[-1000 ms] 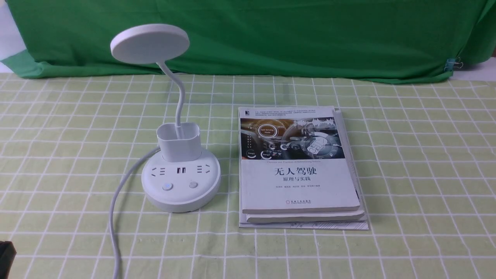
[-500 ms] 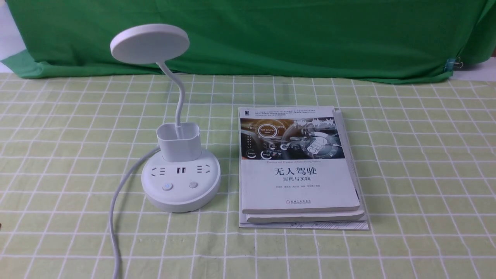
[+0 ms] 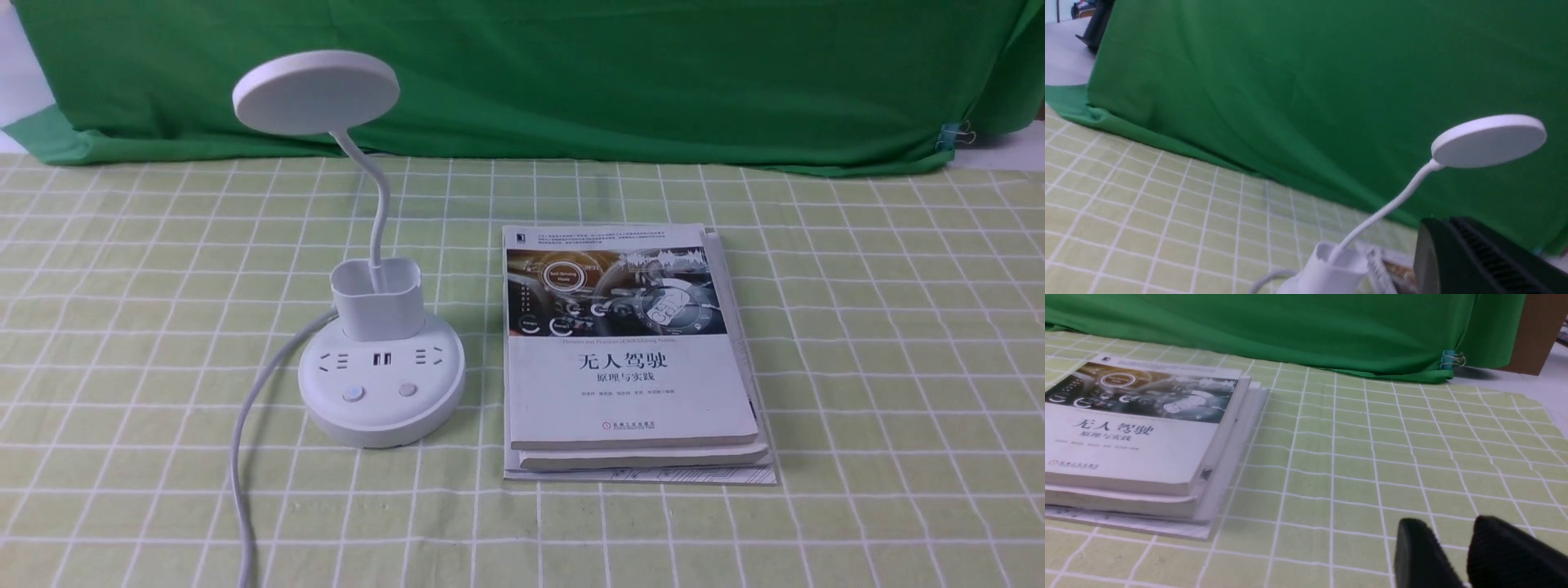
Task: Turn on the table lamp on the green coffee tablecloth with your hand.
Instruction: 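Press the power button on the lamp base to turn the lamp on with the left gripper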
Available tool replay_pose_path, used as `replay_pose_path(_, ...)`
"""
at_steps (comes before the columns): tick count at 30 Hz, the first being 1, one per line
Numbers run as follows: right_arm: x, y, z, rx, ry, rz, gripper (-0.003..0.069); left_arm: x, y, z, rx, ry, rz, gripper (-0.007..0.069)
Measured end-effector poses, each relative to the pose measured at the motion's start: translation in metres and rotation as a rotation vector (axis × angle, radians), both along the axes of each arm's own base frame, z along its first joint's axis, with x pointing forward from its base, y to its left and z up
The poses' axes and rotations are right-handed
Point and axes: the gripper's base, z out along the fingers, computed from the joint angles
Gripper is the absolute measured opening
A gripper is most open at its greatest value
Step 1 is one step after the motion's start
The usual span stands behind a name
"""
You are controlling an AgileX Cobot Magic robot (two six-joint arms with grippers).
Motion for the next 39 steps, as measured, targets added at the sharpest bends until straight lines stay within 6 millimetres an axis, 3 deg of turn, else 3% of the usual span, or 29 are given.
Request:
replay_pose_path(5, 0.000, 0.000, 0.000, 0.000, 0.000, 0.000, 0.0242, 0.039, -0.015, 0.017, 0.187, 0.165, -0.192, 0.0001)
replay_pose_path(9, 0.000, 0.000, 0.000, 0.000, 0.000, 0.000, 0.0242, 0.064, -0.042, 0.008, 0.346, 0.180, -0.373, 0.0001)
replay_pose_path(11, 0.000, 0.000, 0.000, 0.000, 0.000, 0.000, 0.0242, 0.077, -0.066, 0.004, 0.436, 0.111, -0.480, 0.0001)
replay_pose_path(18, 0.000, 0.000, 0.000, 0.000, 0.000, 0.000, 0.0242, 0.110, -0.111, -0.016, 0.469, 0.033, -0.568, 0.0001)
replay_pose_path(21, 0.000, 0.000, 0.000, 0.000, 0.000, 0.000, 0.0242, 0.123, -0.111, -0.042, 0.436, -0.003, -0.506, 0.0001)
replay_pose_path(25, 0.000, 0.000, 0.000, 0.000, 0.000, 0.000, 0.0242, 0.131, -0.095, -0.081, 0.337, -0.047, -0.387, 0.0001)
replay_pose_path(28, 0.000, 0.000, 0.000, 0.000, 0.000, 0.000, 0.0242, 0.144, -0.085, -0.110, 0.326, 0.057, -0.329, 0.0001)
replay_pose_path(31, 0.000, 0.000, 0.000, 0.000, 0.000, 0.000, 0.0242, 0.153, -0.084, -0.125, 0.324, 0.185, -0.325, 0.0001)
replay_pose_path(34, 0.000, 0.000, 0.000, 0.000, 0.000, 0.000, 0.0242, 0.165, -0.091, -0.130, 0.332, 0.313, -0.352, 0.0001)
replay_pose_path(39, 0.000, 0.000, 0.000, 0.000, 0.000, 0.000, 0.0242, 0.191, -0.102, -0.113, 0.351, 0.346, -0.370, 0.0001)
